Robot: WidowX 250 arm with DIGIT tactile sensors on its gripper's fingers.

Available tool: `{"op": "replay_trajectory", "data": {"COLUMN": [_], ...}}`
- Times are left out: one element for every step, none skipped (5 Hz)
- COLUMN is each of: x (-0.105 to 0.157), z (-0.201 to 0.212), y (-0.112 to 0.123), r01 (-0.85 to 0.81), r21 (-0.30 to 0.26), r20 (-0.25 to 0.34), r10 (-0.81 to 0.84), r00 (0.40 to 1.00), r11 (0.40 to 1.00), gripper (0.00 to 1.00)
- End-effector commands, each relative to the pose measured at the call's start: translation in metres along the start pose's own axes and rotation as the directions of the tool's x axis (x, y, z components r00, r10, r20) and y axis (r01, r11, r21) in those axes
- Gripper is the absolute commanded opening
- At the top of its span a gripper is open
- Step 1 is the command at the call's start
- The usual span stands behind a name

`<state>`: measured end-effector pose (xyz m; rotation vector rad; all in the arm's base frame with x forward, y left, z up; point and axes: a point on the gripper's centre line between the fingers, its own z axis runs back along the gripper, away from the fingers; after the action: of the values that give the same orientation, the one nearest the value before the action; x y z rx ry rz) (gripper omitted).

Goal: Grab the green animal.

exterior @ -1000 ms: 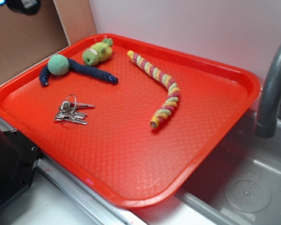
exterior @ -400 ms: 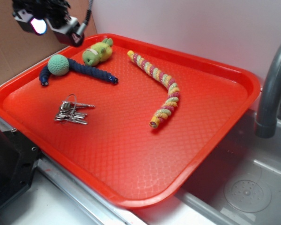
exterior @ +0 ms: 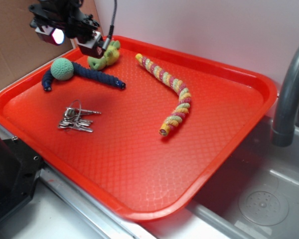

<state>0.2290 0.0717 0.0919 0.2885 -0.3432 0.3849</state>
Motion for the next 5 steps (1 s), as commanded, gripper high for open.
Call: {"op": "replay_trajectory", "data": {"x": [0.03,0.038,0.045,0.05,0.053], "z": [-0.028,-0.049,-0.063,-0.077,-0.084], "y": [0.011,0.016,0.022,0.02,0.021], "r01": [-0.012,-0.01,0.002,0.048,0.072], "r21": [0.0,0.014,0.001,-0.064,-0.078], "r20": [0.077,0.065,0.059,0.057,0.055], "r10": [0.012,0.01,-0.002,-0.044,-0.068], "r00": [0.997,0.998,0.998,0.997,0.996], "r11": [1.0,1.0,1.0,0.997,0.994], "gripper": [1.0,1.0,1.0,1.0,1.0]}}
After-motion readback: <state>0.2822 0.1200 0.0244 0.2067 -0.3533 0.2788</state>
